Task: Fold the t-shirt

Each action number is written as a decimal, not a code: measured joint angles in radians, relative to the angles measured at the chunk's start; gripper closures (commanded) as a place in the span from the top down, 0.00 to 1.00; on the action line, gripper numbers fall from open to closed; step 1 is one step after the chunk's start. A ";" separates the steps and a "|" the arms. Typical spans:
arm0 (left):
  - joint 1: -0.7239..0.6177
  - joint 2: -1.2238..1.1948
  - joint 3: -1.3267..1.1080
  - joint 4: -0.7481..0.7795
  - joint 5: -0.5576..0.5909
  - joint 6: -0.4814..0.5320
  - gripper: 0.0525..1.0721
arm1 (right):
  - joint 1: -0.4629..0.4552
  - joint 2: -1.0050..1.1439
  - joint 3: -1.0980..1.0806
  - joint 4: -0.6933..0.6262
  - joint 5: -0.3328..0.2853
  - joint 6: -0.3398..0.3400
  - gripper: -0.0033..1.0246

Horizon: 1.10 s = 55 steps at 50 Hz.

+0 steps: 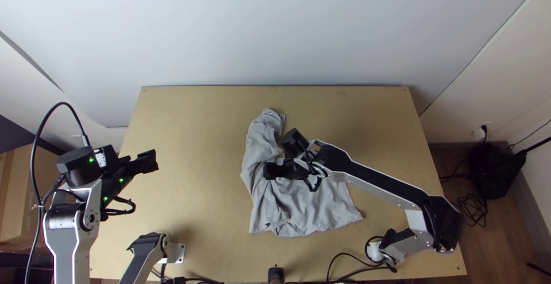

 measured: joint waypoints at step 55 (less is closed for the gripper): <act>0.005 -0.016 -0.074 0.020 0.000 0.001 0.96 | 0.005 0.260 0.107 0.035 -0.009 0.029 0.48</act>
